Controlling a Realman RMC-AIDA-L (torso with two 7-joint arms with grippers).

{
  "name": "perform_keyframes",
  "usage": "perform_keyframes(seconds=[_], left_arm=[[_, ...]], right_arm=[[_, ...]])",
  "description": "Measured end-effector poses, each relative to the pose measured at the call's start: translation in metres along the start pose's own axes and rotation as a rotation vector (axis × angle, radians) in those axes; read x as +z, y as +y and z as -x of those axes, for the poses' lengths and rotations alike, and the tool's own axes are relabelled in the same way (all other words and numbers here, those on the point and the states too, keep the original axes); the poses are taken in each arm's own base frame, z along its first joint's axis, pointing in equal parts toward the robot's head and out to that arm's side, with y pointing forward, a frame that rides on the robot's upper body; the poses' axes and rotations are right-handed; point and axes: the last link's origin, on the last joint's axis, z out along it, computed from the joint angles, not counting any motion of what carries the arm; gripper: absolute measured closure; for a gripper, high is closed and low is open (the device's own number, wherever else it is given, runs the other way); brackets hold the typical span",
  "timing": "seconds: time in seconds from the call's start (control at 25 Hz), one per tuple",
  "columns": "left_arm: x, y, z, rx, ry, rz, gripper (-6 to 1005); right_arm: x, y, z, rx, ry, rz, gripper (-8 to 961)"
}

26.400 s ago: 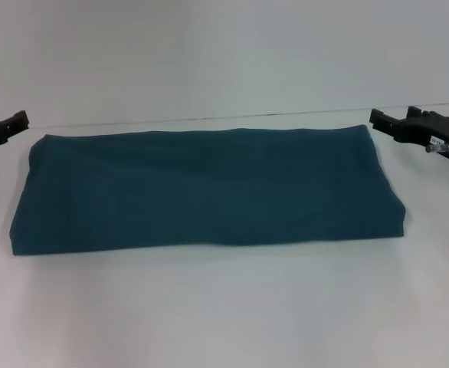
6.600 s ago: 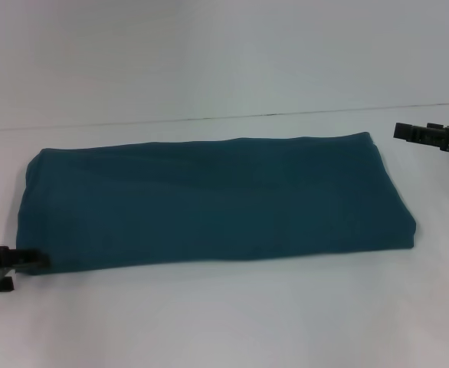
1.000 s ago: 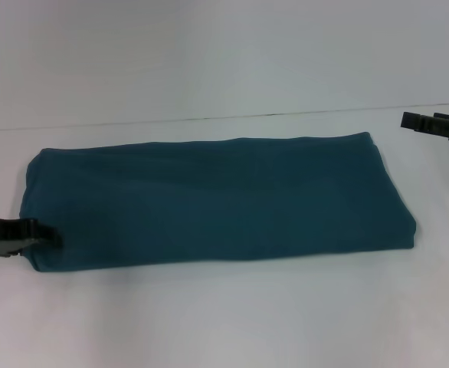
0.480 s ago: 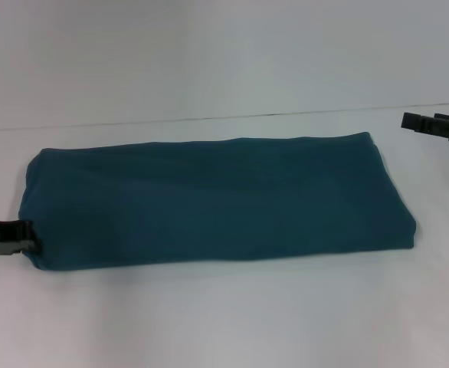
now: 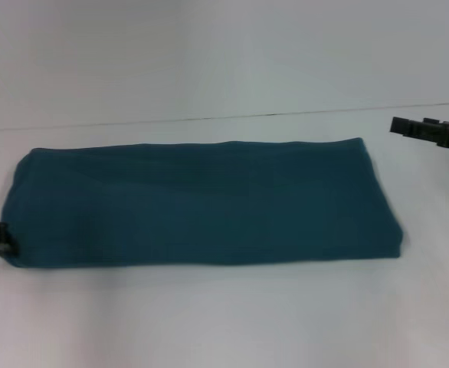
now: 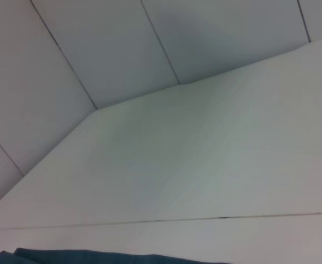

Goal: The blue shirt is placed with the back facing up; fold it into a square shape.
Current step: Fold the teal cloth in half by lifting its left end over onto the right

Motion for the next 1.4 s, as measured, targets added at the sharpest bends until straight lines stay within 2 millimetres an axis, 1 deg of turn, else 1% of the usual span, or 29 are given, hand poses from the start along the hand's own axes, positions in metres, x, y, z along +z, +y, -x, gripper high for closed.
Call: perform_keyframes(seconds=[0.28, 0.52, 0.96, 1.2, 1.4], left_arm=[[-0.02, -0.03, 0.005, -0.056, 0.069, 0.043, 969], [-0.035, -0.054, 0.012, -0.106, 0.108, 0.018, 962], [-0.057, -0.09, 0.024, -0.179, 0.143, -0.069, 949], [-0.063, -0.101, 0.032, -0.207, 0.148, -0.096, 941], [-0.062, -0.102, 0.037, -0.217, 0.141, -0.091, 935]], right_arm=[[0.009, 0.007, -0.003, 0.008, -0.011, 0.007, 23], [0.013, 0.01, -0.002, 0.018, -0.025, 0.02, 23], [0.02, 0.013, -0.002, 0.02, -0.027, 0.023, 22], [0.022, 0.015, 0.001, 0.013, -0.028, 0.028, 22], [0.022, 0.015, 0.002, 0.01, -0.029, 0.029, 22]])
